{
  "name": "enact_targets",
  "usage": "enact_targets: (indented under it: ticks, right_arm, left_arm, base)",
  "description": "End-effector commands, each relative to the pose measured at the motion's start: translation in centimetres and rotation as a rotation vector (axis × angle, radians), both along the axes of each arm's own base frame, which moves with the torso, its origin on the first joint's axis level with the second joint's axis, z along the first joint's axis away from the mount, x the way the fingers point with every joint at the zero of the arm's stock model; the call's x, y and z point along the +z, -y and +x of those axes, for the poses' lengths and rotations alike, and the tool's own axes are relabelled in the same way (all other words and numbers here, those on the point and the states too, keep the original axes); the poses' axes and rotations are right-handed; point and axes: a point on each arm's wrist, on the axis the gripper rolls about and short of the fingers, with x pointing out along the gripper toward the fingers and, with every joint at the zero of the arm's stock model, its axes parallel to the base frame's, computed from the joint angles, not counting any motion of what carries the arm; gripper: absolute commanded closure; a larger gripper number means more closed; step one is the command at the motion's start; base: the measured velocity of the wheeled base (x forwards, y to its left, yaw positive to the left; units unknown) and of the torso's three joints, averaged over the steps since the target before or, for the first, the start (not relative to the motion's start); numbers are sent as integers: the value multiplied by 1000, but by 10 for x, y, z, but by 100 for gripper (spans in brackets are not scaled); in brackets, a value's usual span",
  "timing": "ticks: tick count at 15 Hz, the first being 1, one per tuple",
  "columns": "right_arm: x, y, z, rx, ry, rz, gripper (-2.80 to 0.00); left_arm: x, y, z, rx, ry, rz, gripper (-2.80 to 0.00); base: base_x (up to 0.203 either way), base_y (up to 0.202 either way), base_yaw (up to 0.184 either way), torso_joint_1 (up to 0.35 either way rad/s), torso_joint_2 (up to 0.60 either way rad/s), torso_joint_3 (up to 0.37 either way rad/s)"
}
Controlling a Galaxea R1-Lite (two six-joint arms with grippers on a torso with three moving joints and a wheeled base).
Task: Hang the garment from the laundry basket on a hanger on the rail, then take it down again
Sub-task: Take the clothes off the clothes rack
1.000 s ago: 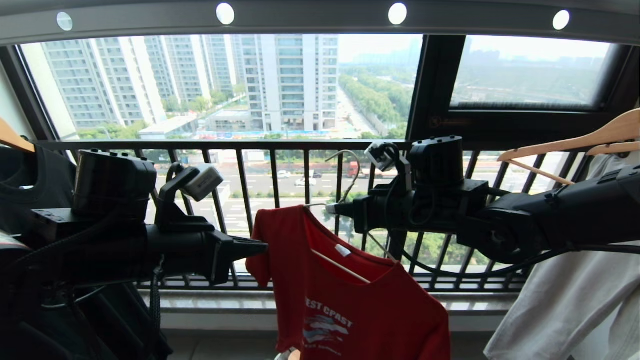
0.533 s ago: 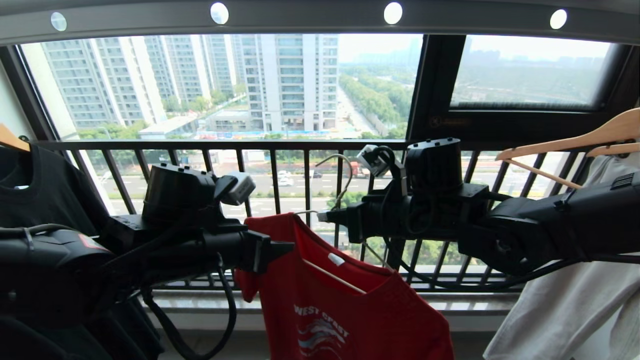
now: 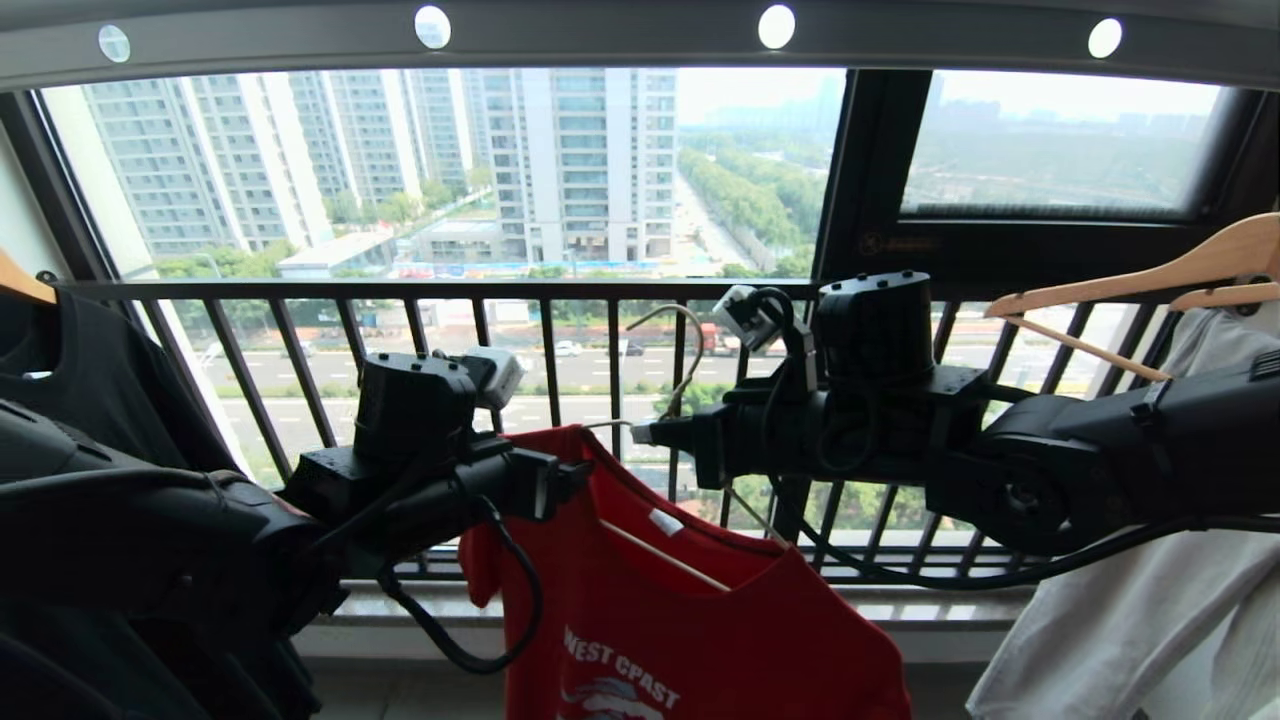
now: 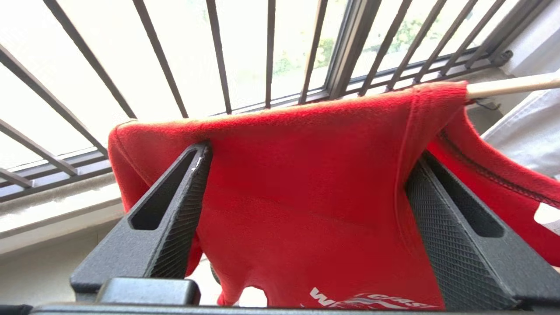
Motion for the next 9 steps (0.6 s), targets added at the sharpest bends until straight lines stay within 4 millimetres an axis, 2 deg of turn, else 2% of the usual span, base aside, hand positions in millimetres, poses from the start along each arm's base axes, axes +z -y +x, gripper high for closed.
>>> enact_targets:
  ticks: [1,2,7,9]
  right_arm:
    - [3,1,-1,3,7,6,0]
    - [3,1,-1,3,8,7,0]
    - [0,1,4,-24,7,0,0]
    - [-4,1,9,-46,3,-8,0]
  left_arm:
    - [-5,1,3,21,-2,10,-280]
    - [-3,1,3,21,13,4,0]
    - [11,-2,-2,26,68,-19,0]
    - [11,-5,0,37,64,-25,0]
  base:
    - [0,0,0,0,0,0]
    - [0,0,0,0,0,0]
    - [0,0,0,0,0,0]
    - [0,0,0,0,0,0]
